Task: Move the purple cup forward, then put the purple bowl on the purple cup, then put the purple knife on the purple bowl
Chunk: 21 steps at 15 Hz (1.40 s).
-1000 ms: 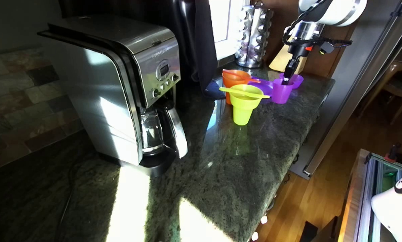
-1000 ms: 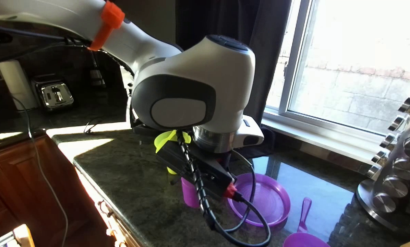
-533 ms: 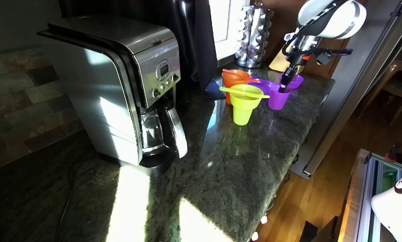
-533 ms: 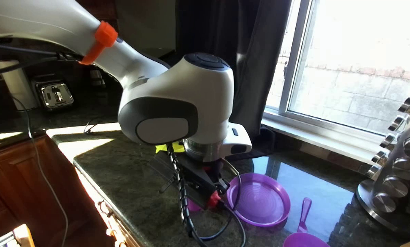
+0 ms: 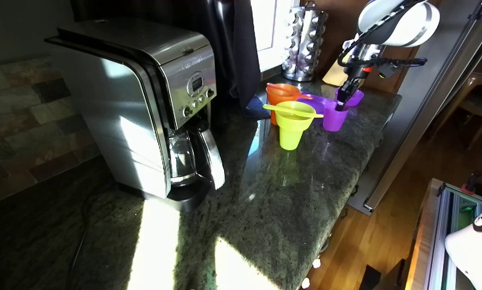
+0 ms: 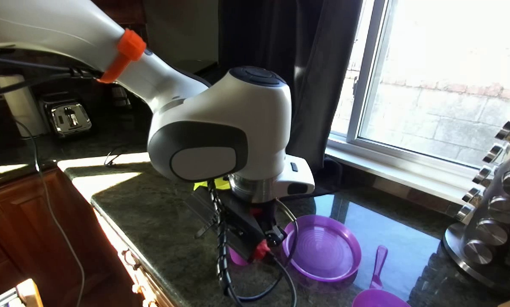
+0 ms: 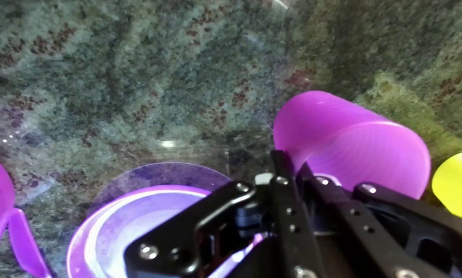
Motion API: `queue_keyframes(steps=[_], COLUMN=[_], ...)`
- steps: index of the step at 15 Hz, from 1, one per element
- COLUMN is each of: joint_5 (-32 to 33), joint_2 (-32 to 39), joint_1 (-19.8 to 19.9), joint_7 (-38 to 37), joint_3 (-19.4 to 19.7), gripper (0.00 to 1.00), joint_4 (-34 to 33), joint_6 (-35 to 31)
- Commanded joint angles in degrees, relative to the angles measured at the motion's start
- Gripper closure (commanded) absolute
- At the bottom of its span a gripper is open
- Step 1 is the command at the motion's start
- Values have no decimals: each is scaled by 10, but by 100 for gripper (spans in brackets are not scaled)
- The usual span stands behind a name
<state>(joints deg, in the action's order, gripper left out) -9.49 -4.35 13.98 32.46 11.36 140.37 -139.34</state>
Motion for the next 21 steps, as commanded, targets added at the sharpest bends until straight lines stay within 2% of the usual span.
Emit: queue_keyframes(steps=[1, 13, 14, 15, 17, 21], joint_5=[26, 67, 63, 53, 27, -25], joint_2=[-8, 31, 30, 27, 24, 19], joint_1=[1, -1, -1, -2, -3, -1], joint_7=[-31, -81, -81, -74, -57, -56], joint_3=[20, 27, 27, 27, 27, 32], gripper=[99, 99, 87, 69, 56, 26], joint_4=[17, 4, 3, 6, 6, -8], joint_6=[-27, -35, -36, -44, -44, -21])
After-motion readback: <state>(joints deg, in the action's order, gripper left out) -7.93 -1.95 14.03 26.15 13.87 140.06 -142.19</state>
